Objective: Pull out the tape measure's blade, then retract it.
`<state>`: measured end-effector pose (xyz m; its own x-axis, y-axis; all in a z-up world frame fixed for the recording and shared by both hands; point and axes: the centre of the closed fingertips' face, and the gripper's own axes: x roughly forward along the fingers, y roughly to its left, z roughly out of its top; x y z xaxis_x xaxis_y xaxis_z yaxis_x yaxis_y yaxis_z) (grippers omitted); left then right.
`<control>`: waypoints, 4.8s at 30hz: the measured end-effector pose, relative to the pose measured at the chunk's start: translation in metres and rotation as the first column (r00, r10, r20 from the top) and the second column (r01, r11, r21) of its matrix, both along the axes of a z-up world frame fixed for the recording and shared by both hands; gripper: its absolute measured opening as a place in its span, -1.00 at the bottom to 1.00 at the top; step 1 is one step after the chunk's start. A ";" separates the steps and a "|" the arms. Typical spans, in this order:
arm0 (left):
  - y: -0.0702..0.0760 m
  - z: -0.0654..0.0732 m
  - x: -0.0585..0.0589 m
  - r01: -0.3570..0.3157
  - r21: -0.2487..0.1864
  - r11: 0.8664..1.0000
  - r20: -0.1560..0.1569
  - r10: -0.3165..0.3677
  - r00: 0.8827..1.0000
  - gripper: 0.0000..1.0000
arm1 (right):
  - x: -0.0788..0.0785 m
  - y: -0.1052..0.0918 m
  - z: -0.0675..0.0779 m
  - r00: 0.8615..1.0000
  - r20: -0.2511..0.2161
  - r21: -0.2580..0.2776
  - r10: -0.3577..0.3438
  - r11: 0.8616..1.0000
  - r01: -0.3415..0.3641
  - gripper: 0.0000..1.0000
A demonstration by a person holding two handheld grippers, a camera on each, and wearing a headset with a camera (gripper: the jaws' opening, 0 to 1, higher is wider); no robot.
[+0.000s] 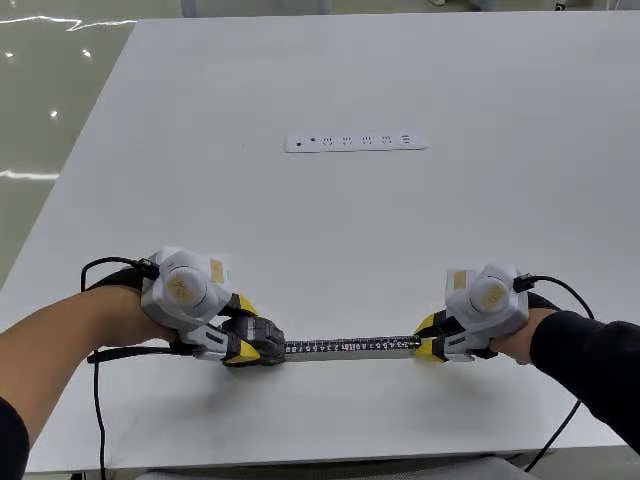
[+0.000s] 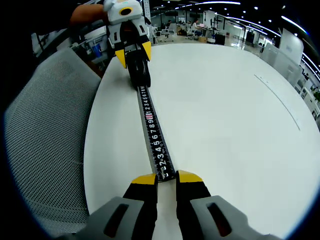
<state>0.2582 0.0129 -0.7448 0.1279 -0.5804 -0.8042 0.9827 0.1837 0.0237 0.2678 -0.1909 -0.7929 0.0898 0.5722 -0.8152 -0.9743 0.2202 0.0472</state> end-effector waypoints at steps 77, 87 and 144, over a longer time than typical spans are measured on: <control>0.001 0.000 -0.001 -0.001 0.002 1.000 0.011 0.001 1.000 -0.44 | 0.001 -0.032 0.001 1.000 -0.010 -0.031 -0.012 0.999 0.012 -0.84; 0.001 0.001 -0.002 -0.002 0.002 1.000 0.014 0.002 1.000 -0.44 | 0.001 -0.038 0.000 1.000 -0.010 -0.036 -0.018 0.999 0.018 -0.84; 0.000 0.001 0.000 -0.024 -0.026 0.999 0.002 0.024 1.000 -0.43 | 0.003 -0.045 -0.002 1.000 0.003 -0.085 -0.003 0.996 0.003 -0.80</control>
<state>0.2586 0.0127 -0.7436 0.1436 -0.5979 -0.7886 0.9780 0.2078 0.0205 0.2706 -0.2356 -0.7944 0.0937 0.5007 -0.8605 -0.9738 0.2261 0.0255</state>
